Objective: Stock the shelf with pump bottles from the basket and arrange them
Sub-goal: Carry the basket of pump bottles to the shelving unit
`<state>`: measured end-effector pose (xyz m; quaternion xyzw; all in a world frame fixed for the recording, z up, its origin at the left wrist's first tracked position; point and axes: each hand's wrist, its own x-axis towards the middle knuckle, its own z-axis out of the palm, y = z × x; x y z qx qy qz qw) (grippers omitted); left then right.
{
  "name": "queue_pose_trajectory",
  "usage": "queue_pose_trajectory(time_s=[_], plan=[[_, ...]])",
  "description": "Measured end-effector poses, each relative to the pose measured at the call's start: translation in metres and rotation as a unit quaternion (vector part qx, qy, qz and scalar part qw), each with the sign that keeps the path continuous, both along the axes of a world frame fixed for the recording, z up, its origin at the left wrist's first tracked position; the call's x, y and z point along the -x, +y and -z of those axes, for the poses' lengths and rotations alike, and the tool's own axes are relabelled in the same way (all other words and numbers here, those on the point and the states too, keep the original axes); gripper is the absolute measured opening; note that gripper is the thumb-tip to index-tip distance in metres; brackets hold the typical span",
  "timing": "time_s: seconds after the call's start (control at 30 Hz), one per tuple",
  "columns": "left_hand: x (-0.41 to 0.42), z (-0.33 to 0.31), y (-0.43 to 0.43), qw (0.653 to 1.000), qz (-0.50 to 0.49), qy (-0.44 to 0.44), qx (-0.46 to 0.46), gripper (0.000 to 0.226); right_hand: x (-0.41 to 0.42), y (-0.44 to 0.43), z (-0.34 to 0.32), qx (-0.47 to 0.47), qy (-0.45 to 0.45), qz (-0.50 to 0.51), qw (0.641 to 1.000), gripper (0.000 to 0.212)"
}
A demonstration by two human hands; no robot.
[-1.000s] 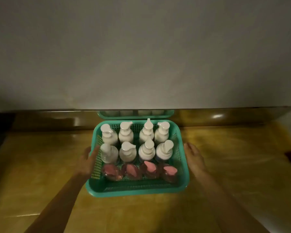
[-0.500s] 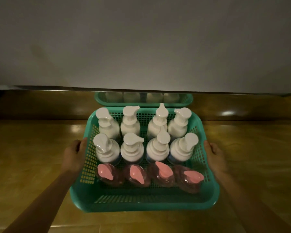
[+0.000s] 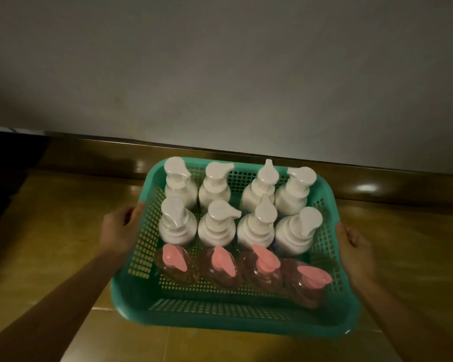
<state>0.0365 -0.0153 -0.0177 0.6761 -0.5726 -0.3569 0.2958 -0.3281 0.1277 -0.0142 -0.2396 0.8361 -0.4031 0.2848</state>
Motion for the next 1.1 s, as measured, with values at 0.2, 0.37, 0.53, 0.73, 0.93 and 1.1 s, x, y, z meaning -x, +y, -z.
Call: queue_pose_trajectory(time_s=[0.2,0.37,0.53,0.73,0.93,1.1], plan=[[-0.024,-0.132,0.035,1.000,-0.024,-0.002,-0.003,0.034,-0.017,0.016,-0.141,-0.007,-0.002,-0.025,1.000,0.027],[-0.050,-0.263,0.061,0.998,-0.063,0.004,-0.011,0.041,-0.034,0.023,-0.275,-0.009,-0.006,-0.066,0.998,0.025],[-0.078,-0.383,0.085,0.993,-0.115,0.009,-0.011,0.042,-0.053,0.025,-0.400,0.004,-0.005,-0.105,0.994,0.024],[-0.107,-0.505,0.127,0.983,-0.186,-0.009,0.001,0.043,-0.074,0.018,-0.517,0.006,0.004,-0.167,0.986,0.029],[-0.137,-0.586,0.198,0.958,-0.285,-0.011,0.030,0.045,-0.107,0.008,-0.599,0.021,-0.033,-0.244,0.969,0.024],[-0.162,-0.623,0.280,0.928,-0.370,0.032,0.023,0.042,-0.153,0.004,-0.642,0.010,-0.024,-0.357,0.934,0.026]])
